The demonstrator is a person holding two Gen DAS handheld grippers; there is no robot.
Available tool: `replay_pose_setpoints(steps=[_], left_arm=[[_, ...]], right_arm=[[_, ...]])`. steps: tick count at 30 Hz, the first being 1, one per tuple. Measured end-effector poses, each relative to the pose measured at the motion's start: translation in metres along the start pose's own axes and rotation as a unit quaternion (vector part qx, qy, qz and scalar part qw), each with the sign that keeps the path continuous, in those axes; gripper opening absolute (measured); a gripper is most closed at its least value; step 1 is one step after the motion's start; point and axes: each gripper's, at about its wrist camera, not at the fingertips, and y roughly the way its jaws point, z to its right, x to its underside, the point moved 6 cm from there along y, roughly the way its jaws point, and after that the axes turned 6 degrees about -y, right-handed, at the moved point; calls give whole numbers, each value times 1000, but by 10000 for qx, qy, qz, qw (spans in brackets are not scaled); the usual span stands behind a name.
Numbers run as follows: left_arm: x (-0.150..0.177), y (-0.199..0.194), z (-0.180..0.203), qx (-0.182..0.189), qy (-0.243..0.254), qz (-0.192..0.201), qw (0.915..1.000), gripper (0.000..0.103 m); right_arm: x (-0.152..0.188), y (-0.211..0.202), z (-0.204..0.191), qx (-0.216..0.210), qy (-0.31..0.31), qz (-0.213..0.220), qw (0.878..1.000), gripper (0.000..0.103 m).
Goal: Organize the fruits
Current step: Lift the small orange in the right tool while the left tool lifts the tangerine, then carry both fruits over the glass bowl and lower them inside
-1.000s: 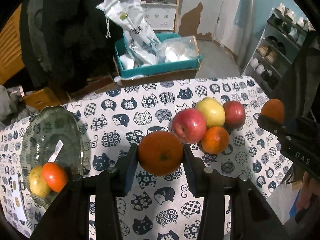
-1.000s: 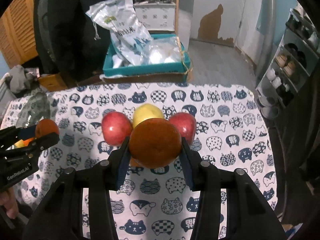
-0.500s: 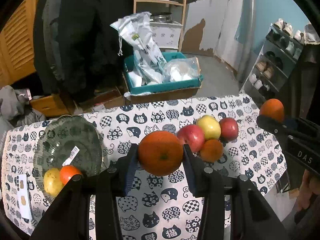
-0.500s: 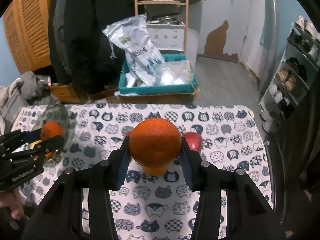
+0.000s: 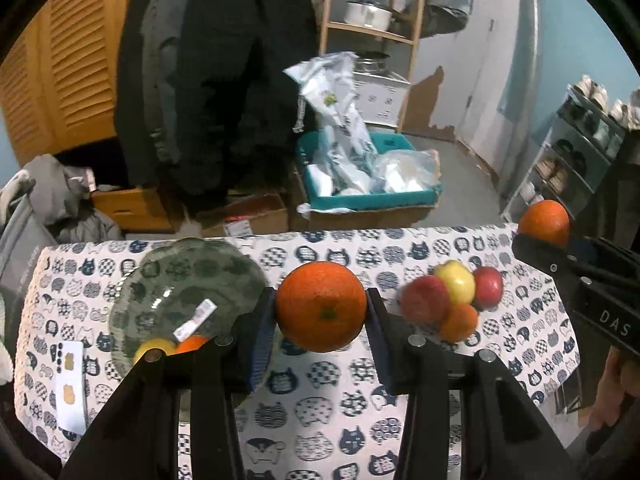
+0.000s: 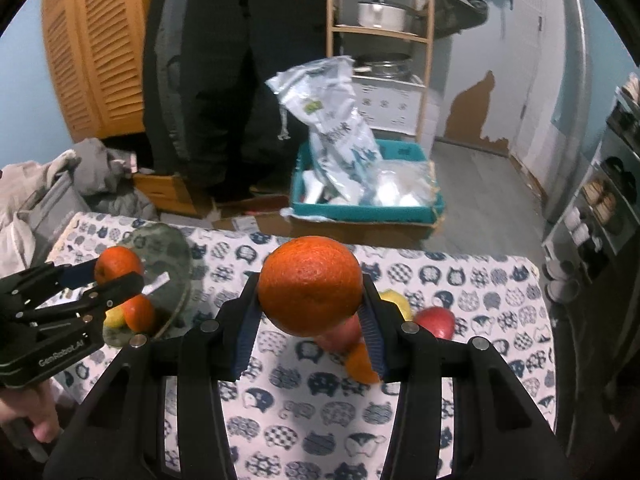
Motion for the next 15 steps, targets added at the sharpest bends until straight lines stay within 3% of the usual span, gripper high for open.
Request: replay_pose_setpoints(steps=[15], left_arm=[[-8,-9,-93,-530,-573,189,9968,44]], right_arm=[[-38,34,-83,-476,-448,15,9979,45]])
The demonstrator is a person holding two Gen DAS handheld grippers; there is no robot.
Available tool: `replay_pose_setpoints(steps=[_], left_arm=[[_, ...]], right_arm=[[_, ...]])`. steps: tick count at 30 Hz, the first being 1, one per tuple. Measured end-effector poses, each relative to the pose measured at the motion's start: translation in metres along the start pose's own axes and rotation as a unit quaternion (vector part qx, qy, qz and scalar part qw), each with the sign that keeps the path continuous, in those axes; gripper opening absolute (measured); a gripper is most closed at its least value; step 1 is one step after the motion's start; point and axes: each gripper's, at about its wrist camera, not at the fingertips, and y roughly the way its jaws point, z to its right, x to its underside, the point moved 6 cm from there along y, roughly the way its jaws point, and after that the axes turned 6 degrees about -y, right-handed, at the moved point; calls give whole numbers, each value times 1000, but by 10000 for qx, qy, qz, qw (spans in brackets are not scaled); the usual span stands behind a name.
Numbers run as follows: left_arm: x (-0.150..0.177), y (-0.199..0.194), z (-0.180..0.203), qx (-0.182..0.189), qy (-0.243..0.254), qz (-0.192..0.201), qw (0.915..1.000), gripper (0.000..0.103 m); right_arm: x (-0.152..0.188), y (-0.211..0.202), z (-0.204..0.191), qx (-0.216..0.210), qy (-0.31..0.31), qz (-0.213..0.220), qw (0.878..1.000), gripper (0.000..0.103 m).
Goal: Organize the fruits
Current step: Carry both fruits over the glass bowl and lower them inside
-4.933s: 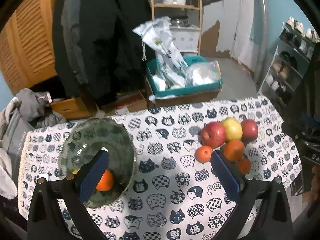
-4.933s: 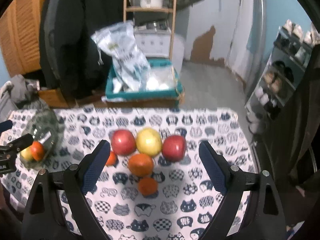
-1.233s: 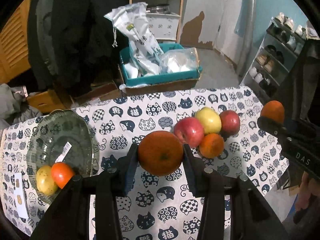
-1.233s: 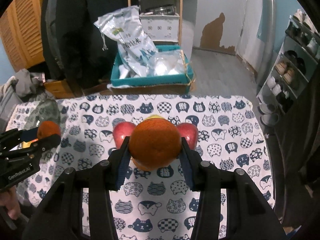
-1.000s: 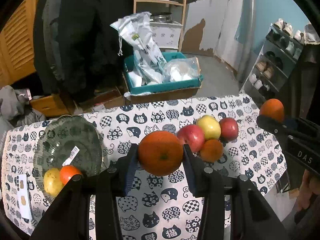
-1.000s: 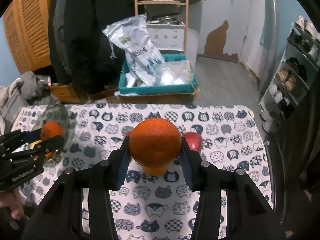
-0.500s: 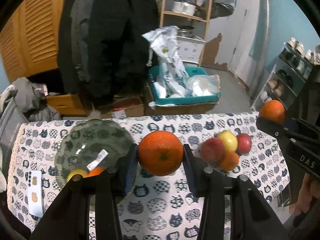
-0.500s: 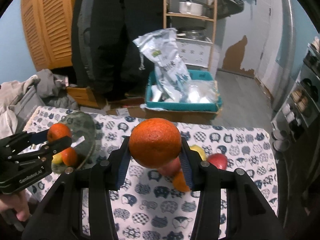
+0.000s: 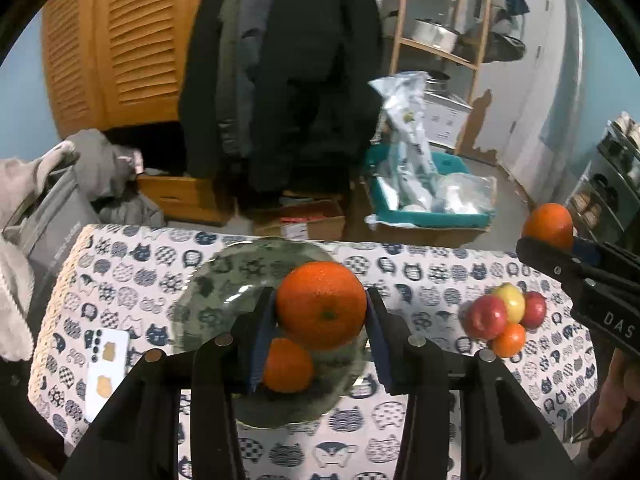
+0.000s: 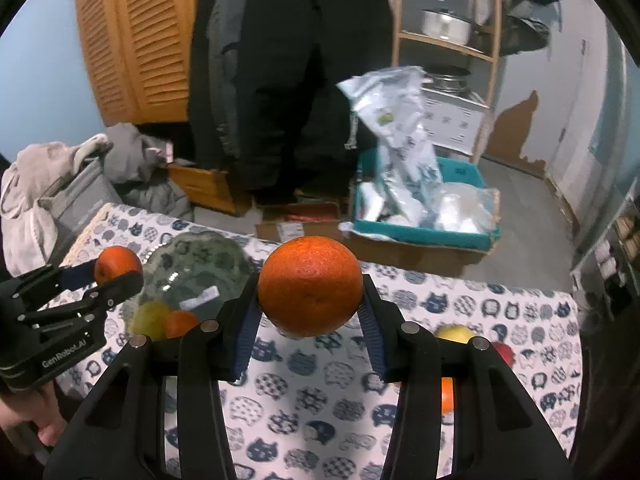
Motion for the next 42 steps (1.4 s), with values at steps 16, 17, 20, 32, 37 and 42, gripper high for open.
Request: replay_pose_setpoints(steps=[16,17,20,32,37,42], left_arm=[[3,12,-79,-420,-416,-106,9982,44],[4,13,-84,-435,-440,-122,9980,44],[7,20,-94,-467,-512,-190,9974,44],[31,77,-115,-556,-706,-779,9929,44],[42,95,-117,-596,-728,-995,9906,44],[47,105,-119,-557,-763,-1130,9891,45]], right_arm=[[-23,58,-83,-593,-385,-245,9972,45],[-22,62,-87,-613,-405,-284,9969,45],[-21,76,-101,-741,-422,-413,9955,45],[0,129,-131,-1051,-409,-1016,9884,46],[15,146,-133,-1153,-352,-1274,9845,46],[25,155,-129,-1168,-265,-1444,9822,46]])
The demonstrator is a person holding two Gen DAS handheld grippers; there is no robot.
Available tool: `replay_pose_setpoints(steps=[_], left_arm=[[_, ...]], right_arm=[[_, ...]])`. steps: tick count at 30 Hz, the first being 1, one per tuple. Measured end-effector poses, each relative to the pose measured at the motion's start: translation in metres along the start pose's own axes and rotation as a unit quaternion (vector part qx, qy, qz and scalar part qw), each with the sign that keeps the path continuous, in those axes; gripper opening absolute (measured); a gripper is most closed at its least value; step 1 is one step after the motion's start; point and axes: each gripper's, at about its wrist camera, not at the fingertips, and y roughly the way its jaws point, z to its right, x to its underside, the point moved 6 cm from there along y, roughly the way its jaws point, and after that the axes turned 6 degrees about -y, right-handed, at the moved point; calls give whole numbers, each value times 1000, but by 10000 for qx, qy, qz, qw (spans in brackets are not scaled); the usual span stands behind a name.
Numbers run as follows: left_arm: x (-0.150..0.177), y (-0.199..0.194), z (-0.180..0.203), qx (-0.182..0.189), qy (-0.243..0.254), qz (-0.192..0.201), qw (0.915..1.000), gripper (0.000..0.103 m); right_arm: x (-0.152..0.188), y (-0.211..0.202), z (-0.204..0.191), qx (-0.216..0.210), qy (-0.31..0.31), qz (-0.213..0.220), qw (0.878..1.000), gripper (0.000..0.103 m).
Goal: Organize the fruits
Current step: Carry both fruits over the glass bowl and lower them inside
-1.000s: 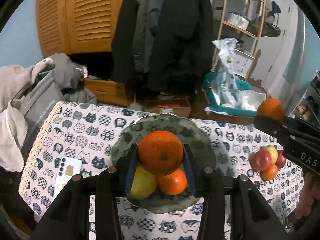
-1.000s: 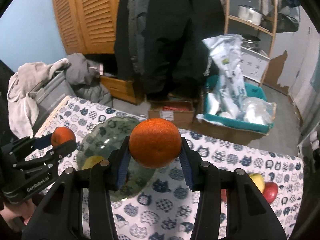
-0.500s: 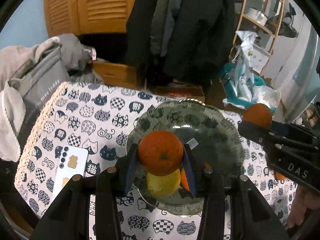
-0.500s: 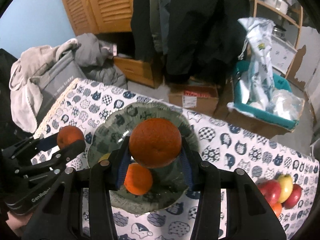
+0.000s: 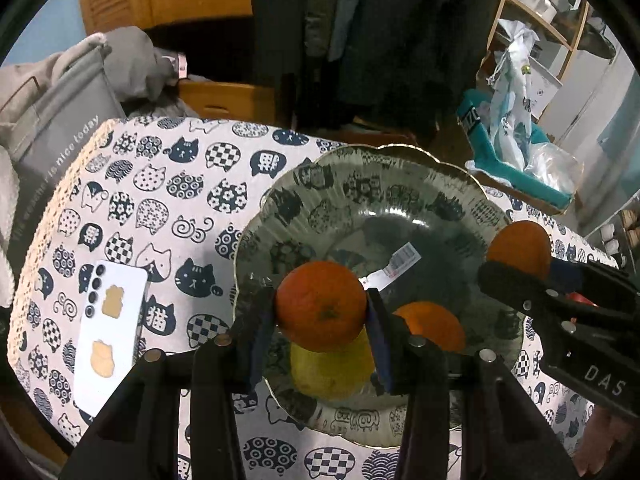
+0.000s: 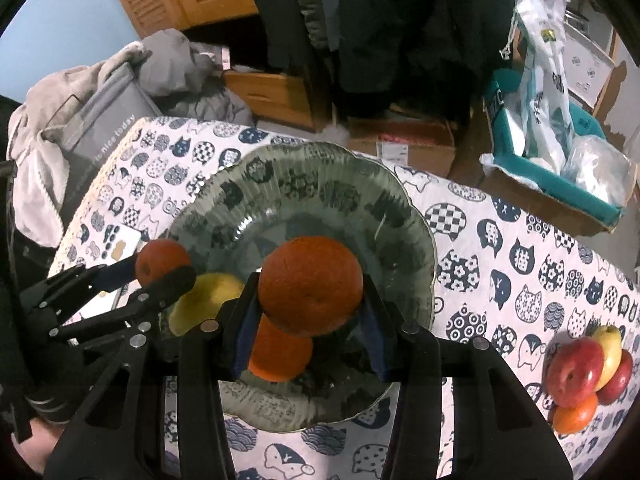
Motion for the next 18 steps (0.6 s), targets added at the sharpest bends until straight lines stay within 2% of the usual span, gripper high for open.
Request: replay_pose_setpoints(steps=[4,6,8,10,18], left_arm=[[0,4,0,33,-24,-16,10000,45],[0,5,-1,26,-55,-44,10000,48],[1,6,-1,7,-46,-71,10000,61],[2,6,-4,-67,-48,-71,9999,67],[10,0,-19,-120,-225,-168,9995,67]], right_arm=[[0,4,0,-6,-9,-39,10000,46],[0,5,0,-8,-7,-49,10000,46],[0,6,0,-22,-3,-55,10000,46],[1,8,1,-35,11,-74,10000,46],[2,25,-6,-174,11,-259,9995,46]])
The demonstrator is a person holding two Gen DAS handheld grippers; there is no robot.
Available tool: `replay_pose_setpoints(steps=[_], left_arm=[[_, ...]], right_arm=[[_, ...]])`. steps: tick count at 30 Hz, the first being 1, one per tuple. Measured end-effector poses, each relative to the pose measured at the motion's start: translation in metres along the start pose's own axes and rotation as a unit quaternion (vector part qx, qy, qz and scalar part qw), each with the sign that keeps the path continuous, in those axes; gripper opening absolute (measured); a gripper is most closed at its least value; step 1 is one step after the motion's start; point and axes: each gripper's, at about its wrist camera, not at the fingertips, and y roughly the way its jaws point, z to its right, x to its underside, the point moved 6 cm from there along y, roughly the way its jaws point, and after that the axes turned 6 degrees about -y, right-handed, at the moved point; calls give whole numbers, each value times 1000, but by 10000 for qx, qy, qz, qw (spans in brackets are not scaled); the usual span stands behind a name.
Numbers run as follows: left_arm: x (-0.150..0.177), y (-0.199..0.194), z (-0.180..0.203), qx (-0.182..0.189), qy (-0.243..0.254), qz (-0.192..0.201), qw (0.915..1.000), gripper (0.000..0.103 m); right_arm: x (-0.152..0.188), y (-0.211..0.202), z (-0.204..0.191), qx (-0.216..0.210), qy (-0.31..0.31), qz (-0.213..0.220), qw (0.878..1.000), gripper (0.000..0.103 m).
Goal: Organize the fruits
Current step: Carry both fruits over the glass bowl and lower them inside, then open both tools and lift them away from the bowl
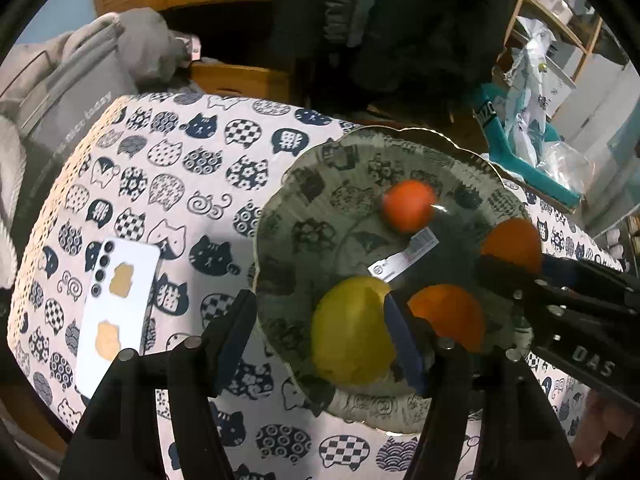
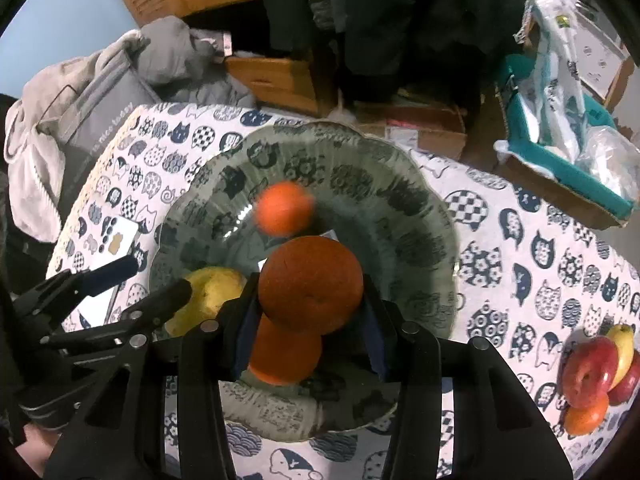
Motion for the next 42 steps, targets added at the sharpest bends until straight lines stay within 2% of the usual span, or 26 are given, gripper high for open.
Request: replay_pose_setpoints(steps=[7,14,18,22,26,42], left_arm=[[8,-3,-14,-97,-73,-53,9999,68],[9,-8,-22,-100,-146,-33,9998,68],[8,-13,-21,-82,-156,3,9998,68],[6,-20,-17,-69,-120,63,9999,68],[5,-27,-11,-65,-67,148,9998,77],[0,-79,24,149,168,555,9982,87]], right_arm=[[4,19,-7,-51,-19,-238,9997,46],[-1,16,-12,-36,-44,-142,9999,55],[-2,9,-12,-6,-53,-85,9999,56],[-5,-4,-9,156,-31,36,9999,56],[-9,-23,-3,305,-9,224,9993,60],[-3,-111,22,812,101,947,9921,70]])
